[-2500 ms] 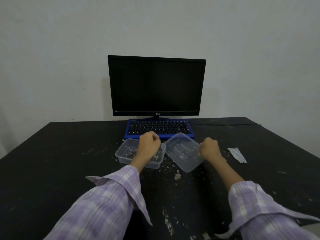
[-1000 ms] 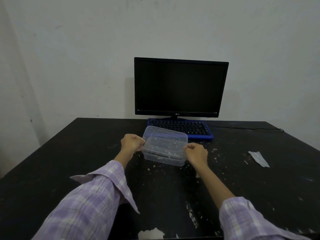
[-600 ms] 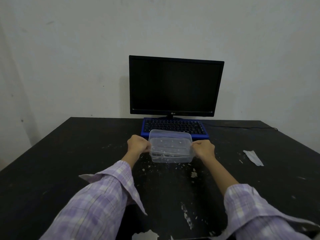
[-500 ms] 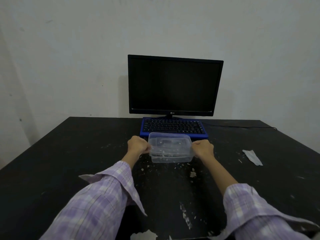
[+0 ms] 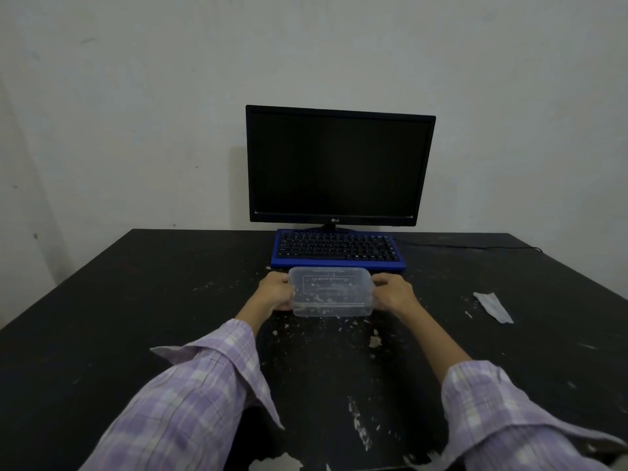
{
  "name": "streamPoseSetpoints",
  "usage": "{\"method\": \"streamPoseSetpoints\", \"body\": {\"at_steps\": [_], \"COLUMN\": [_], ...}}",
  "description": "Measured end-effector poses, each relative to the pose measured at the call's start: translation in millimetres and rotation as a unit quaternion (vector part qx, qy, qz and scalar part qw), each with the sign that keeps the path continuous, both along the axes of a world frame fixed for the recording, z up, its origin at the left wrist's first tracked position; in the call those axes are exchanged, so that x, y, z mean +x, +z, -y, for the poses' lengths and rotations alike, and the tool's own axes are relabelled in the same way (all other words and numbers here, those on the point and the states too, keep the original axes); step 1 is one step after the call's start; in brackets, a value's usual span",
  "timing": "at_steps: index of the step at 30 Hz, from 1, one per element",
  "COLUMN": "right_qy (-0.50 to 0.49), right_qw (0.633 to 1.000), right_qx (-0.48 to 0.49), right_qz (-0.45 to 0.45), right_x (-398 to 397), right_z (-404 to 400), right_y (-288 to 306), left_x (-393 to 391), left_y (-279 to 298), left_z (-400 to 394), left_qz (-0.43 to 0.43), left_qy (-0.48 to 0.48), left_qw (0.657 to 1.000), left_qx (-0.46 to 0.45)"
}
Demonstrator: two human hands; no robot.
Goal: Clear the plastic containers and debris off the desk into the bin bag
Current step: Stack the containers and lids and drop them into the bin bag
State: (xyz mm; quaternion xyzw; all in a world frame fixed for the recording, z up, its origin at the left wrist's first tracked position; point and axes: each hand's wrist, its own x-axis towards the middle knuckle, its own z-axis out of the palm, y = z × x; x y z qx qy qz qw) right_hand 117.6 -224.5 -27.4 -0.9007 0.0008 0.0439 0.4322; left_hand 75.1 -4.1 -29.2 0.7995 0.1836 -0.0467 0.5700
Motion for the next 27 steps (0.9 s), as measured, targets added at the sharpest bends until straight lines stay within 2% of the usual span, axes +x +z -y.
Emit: {"method": "streamPoseSetpoints", "body": {"at_steps": [4,8,17,22,27], "right_qy": [0.057,0.093,0.084,0.083,0.087], "right_qw": [0.998,0.994,0.965,0.966,0.966], "right_qx": [0.001,-0.056,-0.229,-0.224,-0.227], "right_qz": [-0.012,0.021,0.096,0.100,0.093], "right_x": [6,10,22,24,24], "right_z": [0,-1,-1,0,0], "right_y": [0,-1,-18,-21,-20], "left_x": [11,10,17,18,22], "left_y": [-7,-2,-11,-13,-13], "left_z": [0,6,6,6,7], "left_qz": [0.034,0.024,0.073,0.102,0.095], "left_qy": [-0.090,-0.124,-0.111,-0.113,-0.115], "left_qw": [0.992,0.988,0.983,0.975,0.971], "left_qx": [0.085,0.093,0.129,0.163,0.188]}}
